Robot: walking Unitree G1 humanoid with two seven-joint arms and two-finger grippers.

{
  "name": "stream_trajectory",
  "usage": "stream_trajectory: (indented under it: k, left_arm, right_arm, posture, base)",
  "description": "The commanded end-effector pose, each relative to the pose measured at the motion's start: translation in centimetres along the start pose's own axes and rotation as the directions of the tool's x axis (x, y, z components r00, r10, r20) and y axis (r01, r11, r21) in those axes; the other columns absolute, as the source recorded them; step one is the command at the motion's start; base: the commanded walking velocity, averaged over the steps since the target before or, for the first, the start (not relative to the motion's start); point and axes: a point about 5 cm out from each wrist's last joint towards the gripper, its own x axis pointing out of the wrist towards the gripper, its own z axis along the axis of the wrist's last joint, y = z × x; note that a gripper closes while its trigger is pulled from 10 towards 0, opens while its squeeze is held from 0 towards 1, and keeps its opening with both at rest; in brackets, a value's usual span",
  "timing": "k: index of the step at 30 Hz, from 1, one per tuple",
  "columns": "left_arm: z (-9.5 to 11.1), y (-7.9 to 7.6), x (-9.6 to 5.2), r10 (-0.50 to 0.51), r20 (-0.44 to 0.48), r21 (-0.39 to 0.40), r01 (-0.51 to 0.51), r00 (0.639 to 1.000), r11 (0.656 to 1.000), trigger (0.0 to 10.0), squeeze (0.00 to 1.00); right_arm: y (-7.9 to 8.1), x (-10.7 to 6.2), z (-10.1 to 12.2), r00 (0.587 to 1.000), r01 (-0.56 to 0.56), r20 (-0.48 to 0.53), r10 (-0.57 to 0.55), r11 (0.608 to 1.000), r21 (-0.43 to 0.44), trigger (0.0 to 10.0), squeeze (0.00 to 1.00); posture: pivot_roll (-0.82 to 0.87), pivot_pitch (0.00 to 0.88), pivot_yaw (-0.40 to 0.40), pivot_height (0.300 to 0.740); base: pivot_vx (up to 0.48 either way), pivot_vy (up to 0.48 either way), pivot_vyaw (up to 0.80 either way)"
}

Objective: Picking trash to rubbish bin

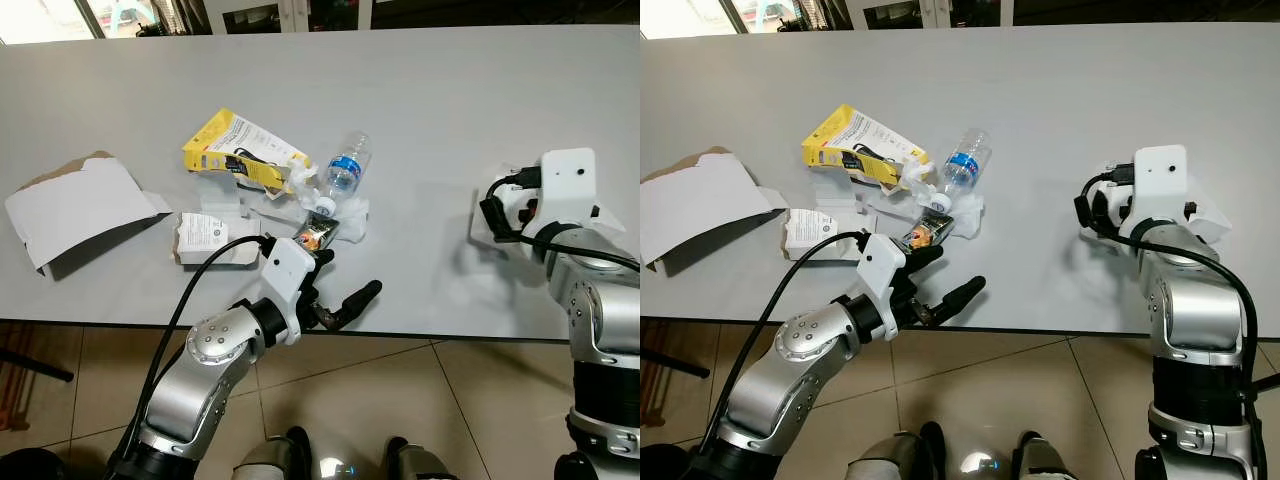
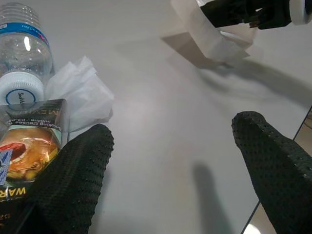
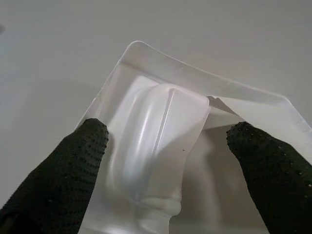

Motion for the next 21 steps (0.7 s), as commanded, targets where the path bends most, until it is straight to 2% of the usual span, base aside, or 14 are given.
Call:
stream_trajectory:
  k: [1, 6, 9, 11, 12, 13, 18, 19, 20, 21]
  left_arm:
    - [-0.2, 0.0, 0.0, -0.002, -0.018, 0.014, 0.002, 1.0, 1.0, 10.0, 0.0]
    - [-0.3, 0.0, 0.0, -0.002, -0.021, 0.015, 0.002, 1.0, 1.0, 10.0, 0.0]
    - [-0.4, -0.1, -0.1, -0.002, -0.025, 0.014, 0.002, 1.0, 1.0, 10.0, 0.0]
    - [-0.4, -0.1, -0.1, -0.001, -0.027, 0.013, 0.002, 1.0, 1.0, 10.0, 0.0]
    - [-0.4, -0.1, -0.1, -0.001, -0.027, 0.013, 0.002, 1.0, 1.0, 10.0, 0.0]
    - [-0.4, -0.2, -0.1, -0.001, -0.027, 0.012, 0.001, 1.0, 1.0, 10.0, 0.0]
    - [-0.4, -0.2, -0.3, 0.0, -0.03, 0.012, 0.0, 1.0, 1.0, 10.0, 0.0]
    - [-0.5, -0.2, -0.3, 0.0, -0.032, 0.012, 0.0, 1.0, 1.0, 10.0, 0.0]
    - [-0.5, -0.2, -0.3, 0.0, -0.033, 0.012, 0.0, 0.999, 1.0, 10.0, 0.0]
    - [-0.5, -0.2, -0.3, 0.0, -0.034, 0.012, 0.001, 0.999, 1.0, 10.0, 0.0]
  right_arm:
    - [0.2, 0.0, -0.7, 1.0, -0.014, -0.015, 0.014, 0.999, 0.031, 10.0, 1.0]
    - [0.5, 0.3, -1.7, 0.998, -0.029, -0.046, 0.032, 0.997, 0.067, 10.0, 1.0]
    - [0.7, 0.6, -2.5, 0.996, -0.045, -0.065, 0.055, 0.989, 0.144, 10.0, 1.0]
    - [1.0, 0.9, -3.7, 0.991, -0.06, -0.1, 0.086, 0.97, 0.237, 10.0, 1.0]
    - [1.0, 0.9, -3.7, 0.991, -0.06, -0.1, 0.086, 0.97, 0.237, 10.0, 1.0]
    - [1.5, 1.0, -4.8, 0.984, -0.079, -0.124, 0.125, 0.942, 0.326, 10.0, 1.0]
    - [2.1, 1.1, -5.9, 0.975, -0.108, -0.136, 0.176, 0.91, 0.401, 10.0, 1.0]
    - [2.1, 1.2, -6.2, 0.972, -0.107, -0.141, 0.186, 0.893, 0.437, 10.0, 0.89]
    - [2.1, 1.3, -6.5, 0.97, -0.101, -0.149, 0.193, 0.875, 0.474, 10.0, 0.71]
    - [2.1, 1.3, -6.8, 0.968, -0.096, -0.154, 0.196, 0.863, 0.497, 10.0, 0.71]
  posture:
    - [-0.03, 0.195, 0.091, 0.74]
    - [-0.03, 0.2, 0.092, 0.74]
    - [-0.03, 0.204, 0.091, 0.74]
    - [-0.03, 0.204, 0.091, 0.74]
    - [-0.03, 0.204, 0.091, 0.74]
    - [-0.02, 0.208, 0.087, 0.74]
    - [-0.02, 0.213, 0.088, 0.74]
    - [-0.02, 0.214, 0.088, 0.74]
    - [-0.02, 0.214, 0.088, 0.74]
    - [-0.02, 0.215, 0.089, 0.74]
  base:
    - [0.0, 0.0, 0.0]
    - [0.0, 0.0, 0.0]
    - [0.0, 0.0, 0.0]
    - [0.0, 0.0, 0.0]
    - [0.0, 0.0, 0.0]
    - [0.0, 0.0, 0.0]
    - [0.0, 0.0, 0.0]
    - [0.0, 0.0, 0.0]
    - [0.0, 0.0, 0.0]
    - [0.0, 0.0, 0.0]
